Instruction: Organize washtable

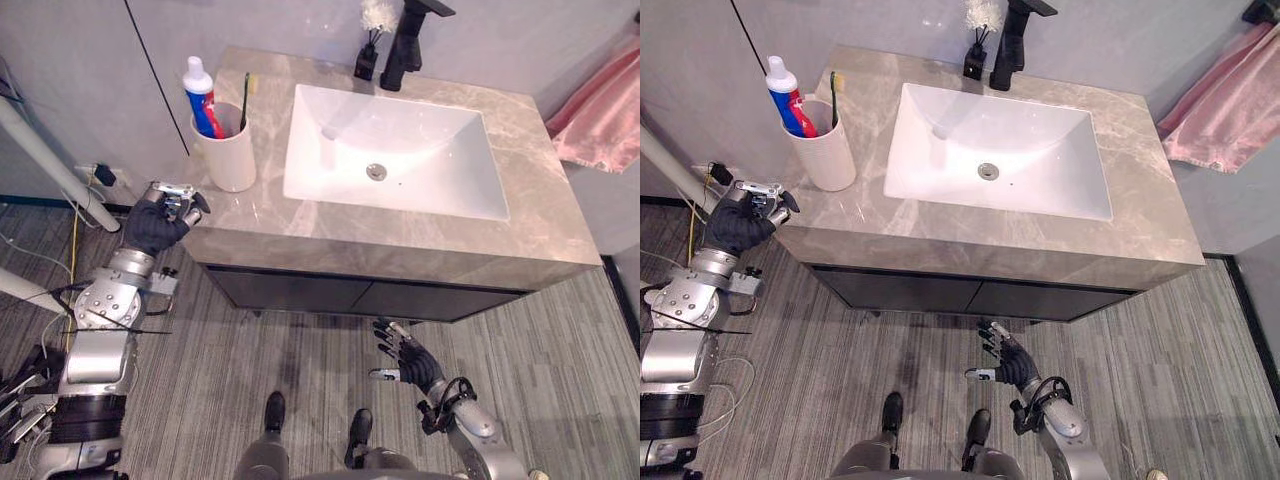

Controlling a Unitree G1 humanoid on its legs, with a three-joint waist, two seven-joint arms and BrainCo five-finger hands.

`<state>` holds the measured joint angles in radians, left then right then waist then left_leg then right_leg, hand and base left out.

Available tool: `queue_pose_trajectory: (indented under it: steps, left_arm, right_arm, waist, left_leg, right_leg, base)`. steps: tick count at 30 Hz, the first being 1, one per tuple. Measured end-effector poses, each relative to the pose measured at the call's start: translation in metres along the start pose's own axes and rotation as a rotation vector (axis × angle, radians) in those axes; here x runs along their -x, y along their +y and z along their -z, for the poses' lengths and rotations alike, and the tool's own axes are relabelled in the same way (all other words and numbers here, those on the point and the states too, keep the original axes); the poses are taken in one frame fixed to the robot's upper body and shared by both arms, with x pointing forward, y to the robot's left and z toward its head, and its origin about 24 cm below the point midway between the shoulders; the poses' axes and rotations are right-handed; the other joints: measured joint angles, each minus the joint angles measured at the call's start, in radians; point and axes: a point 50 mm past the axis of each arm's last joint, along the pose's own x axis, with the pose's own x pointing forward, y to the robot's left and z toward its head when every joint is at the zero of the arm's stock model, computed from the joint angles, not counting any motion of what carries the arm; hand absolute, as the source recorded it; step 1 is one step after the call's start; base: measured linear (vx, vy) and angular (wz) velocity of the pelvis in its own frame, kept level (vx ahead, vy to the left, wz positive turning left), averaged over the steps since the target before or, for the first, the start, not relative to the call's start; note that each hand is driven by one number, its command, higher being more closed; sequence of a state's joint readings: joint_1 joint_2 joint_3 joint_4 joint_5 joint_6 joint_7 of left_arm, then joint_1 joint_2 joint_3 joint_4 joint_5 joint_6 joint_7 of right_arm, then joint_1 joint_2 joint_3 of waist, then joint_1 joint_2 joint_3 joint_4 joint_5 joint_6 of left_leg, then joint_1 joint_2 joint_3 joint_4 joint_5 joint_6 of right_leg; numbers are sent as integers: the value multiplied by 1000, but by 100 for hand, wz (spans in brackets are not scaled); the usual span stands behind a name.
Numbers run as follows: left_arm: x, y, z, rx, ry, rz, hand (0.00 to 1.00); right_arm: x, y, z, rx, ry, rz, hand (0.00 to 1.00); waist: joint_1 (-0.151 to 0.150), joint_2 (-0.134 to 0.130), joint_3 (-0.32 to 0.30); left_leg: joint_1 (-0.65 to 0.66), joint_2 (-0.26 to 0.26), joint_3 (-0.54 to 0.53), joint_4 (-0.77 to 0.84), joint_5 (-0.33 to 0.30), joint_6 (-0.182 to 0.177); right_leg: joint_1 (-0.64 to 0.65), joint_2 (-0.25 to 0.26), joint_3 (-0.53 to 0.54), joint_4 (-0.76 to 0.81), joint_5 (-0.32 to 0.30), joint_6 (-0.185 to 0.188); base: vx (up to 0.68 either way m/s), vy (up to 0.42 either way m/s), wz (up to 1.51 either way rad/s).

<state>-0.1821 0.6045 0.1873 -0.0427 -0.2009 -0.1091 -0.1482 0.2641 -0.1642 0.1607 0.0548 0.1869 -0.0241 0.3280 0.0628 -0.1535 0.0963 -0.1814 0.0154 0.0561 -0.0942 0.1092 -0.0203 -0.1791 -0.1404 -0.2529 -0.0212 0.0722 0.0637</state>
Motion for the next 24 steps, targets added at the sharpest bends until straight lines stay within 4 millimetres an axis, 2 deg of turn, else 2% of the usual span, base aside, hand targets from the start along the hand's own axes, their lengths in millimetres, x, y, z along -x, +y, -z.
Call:
queue_pose_trajectory:
  steps: [11, 17, 21, 24]
  left_arm:
    - [-28, 10, -9, -70, -7, 12, 100]
    - [-32, 20, -11, -103, -2, -2, 100]
    - [-36, 26, -4, -95, 31, -29, 100]
    - [-42, 33, -13, -114, 5, -55, 100]
  right_arm:
    - [0, 7, 3, -7, 10, -25, 0]
    - [-1, 9, 3, -8, 12, -27, 0]
    - [-1, 8, 3, -8, 11, -11, 0]
    - [-1, 8, 3, -8, 11, -8, 0]
  waist:
    - [-22, -40, 26]
    - [-22, -44, 41]
    - [-22, -46, 45]
    - [-22, -51, 66]
  left_leg:
    - [-17, 5, 12, 1, -5, -4]
    - [-24, 9, 24, 1, -9, -6]
    - [-25, 14, 24, 1, -14, -11]
    - [-31, 18, 24, 1, -14, -12]
  right_leg:
    - [-20, 0, 22, -18, 16, 4]
    - [-34, 0, 37, -18, 20, 5]
    - [-36, 4, 38, -18, 20, 5]
    - [-42, 7, 38, -17, 21, 3]
  base:
    - [26, 10, -5]
    - [27, 12, -7]
    - [0, 0, 0]
    - [0, 0, 0]
